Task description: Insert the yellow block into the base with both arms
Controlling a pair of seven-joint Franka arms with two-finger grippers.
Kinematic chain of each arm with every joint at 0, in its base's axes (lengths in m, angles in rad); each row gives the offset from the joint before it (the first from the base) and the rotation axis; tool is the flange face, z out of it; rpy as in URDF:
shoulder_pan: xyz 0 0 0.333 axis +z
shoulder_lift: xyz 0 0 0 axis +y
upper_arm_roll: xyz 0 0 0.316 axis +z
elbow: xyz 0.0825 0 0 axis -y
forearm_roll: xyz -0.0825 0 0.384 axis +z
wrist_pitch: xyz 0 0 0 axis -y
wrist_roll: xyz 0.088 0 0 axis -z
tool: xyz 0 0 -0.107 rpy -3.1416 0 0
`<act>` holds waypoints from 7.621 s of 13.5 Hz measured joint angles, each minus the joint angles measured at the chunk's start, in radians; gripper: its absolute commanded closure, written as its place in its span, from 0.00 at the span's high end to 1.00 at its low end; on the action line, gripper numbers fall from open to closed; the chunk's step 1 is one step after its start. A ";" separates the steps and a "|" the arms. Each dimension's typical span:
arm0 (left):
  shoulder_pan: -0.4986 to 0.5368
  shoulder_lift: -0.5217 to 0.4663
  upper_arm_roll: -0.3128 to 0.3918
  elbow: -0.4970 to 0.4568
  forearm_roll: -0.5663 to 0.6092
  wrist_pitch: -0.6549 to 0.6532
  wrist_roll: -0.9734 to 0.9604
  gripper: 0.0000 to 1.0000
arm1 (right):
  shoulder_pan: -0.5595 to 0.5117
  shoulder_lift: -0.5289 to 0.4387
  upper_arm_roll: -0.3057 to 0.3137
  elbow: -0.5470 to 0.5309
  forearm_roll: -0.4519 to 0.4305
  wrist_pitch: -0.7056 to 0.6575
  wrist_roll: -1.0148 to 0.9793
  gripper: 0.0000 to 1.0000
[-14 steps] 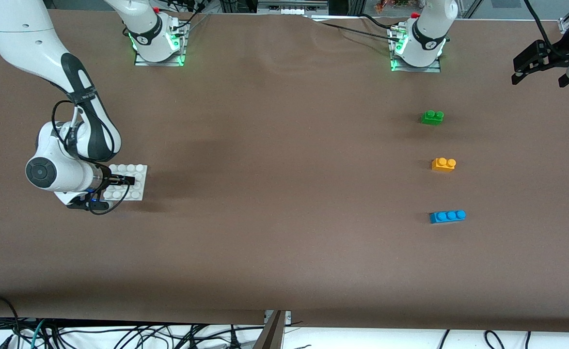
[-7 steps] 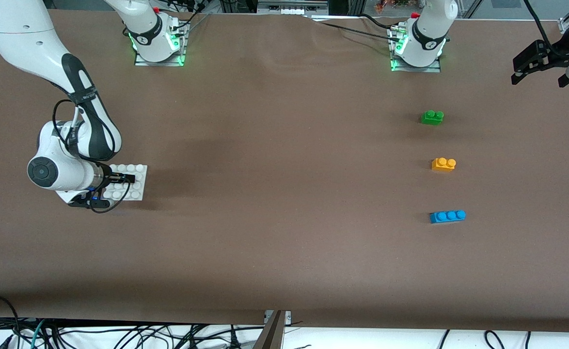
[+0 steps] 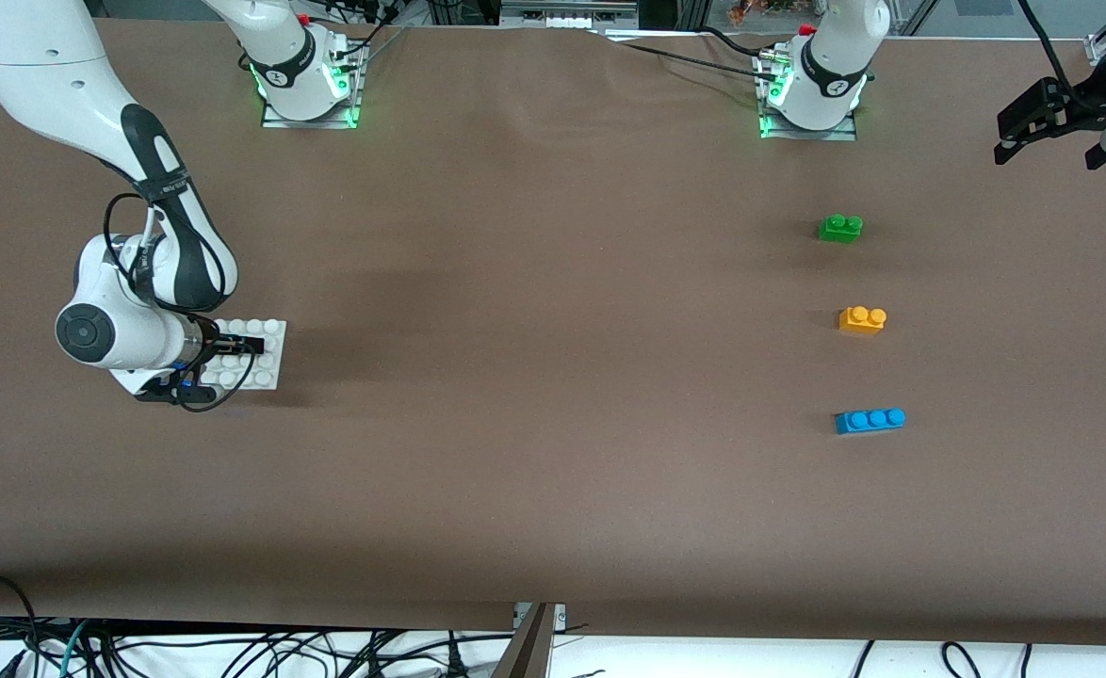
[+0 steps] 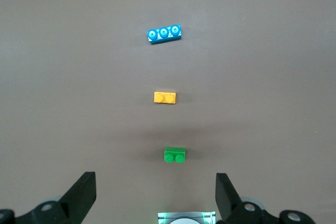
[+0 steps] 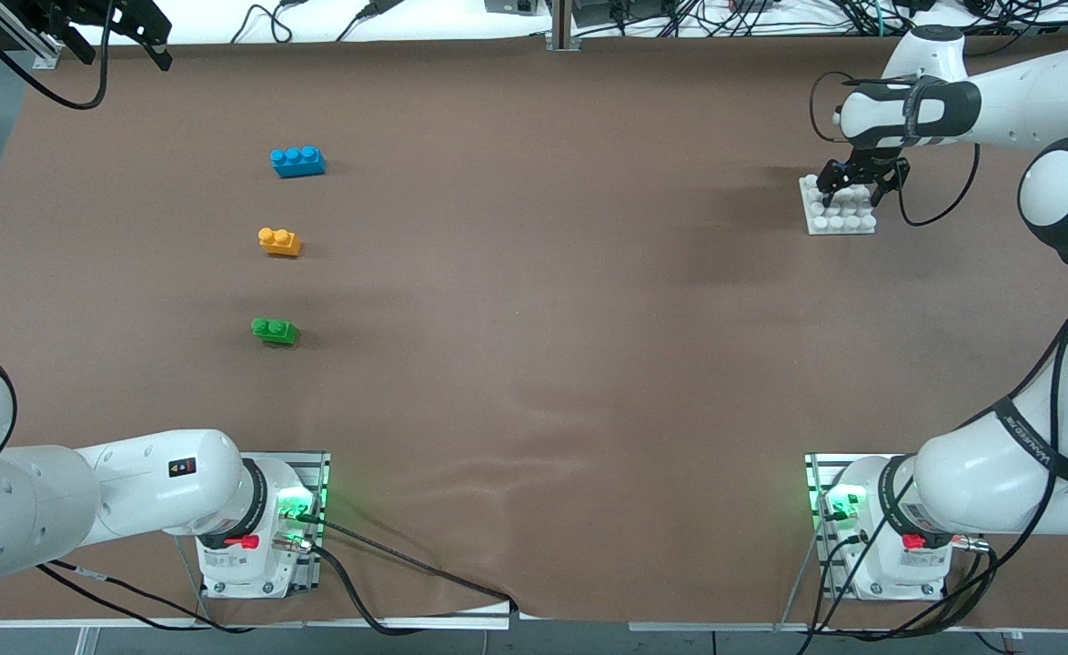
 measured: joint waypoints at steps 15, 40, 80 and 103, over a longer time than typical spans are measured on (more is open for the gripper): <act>0.000 0.000 0.009 0.000 0.000 0.000 0.000 1.00 | 0.014 -0.017 -0.003 -0.068 -0.011 0.133 0.016 1.00; 0.002 0.000 0.016 0.000 0.000 0.000 0.000 1.00 | 0.297 0.048 0.046 -0.019 0.036 0.245 0.302 1.00; 0.014 0.000 0.016 0.000 0.000 0.000 0.000 1.00 | 0.755 0.278 0.051 0.376 0.089 0.257 0.778 1.00; 0.014 0.000 0.016 0.000 0.000 0.000 0.000 1.00 | 0.788 0.280 0.037 0.500 0.088 0.154 0.766 1.00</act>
